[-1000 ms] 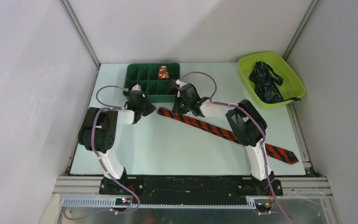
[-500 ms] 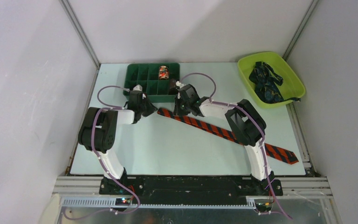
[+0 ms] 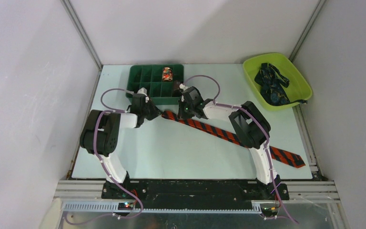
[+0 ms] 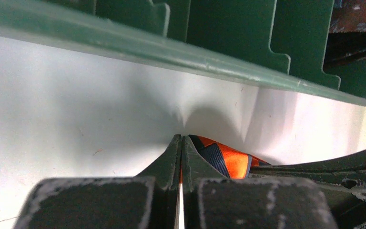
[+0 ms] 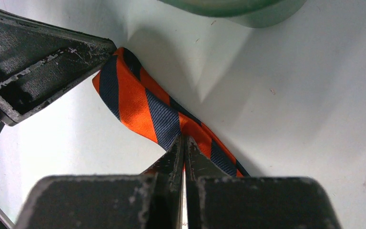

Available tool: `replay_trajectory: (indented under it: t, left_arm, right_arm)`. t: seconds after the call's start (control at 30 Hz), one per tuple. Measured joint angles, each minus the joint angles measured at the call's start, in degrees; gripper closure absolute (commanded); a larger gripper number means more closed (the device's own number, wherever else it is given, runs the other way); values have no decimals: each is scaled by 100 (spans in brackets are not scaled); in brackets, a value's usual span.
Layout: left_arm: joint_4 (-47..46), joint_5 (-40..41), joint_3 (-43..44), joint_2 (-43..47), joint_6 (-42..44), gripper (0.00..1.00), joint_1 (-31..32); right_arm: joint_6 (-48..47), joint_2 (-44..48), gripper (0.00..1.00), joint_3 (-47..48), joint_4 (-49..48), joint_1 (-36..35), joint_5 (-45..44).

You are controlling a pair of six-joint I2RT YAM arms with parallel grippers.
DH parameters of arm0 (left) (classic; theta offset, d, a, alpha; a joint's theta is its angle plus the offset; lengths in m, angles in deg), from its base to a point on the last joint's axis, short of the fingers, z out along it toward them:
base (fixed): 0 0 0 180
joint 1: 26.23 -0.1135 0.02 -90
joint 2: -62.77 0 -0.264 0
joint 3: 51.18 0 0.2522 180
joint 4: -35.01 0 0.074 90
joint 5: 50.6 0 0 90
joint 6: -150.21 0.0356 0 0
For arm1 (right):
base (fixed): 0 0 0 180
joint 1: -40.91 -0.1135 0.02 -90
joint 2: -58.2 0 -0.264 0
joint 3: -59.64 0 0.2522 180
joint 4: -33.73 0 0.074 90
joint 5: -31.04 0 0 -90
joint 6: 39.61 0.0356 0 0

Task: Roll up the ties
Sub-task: Roll the tie at the center of the board.

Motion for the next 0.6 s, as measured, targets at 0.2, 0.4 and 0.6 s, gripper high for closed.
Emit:
replay_trajectory:
  t: [0.2, 0.4, 0.6]
  left_arm:
    - [-90, -212, -83, 15, -4, 100, 0]
    - [-39, -243, -210, 173, -7, 100, 0]
    - [4, -251, -227, 299, -68, 100, 0]
  right_arm:
    - [0, 0, 100, 0, 0, 0, -4]
    - [0, 0, 100, 0, 2, 0, -28]
    - [0, 0, 100, 0, 2, -2, -37]
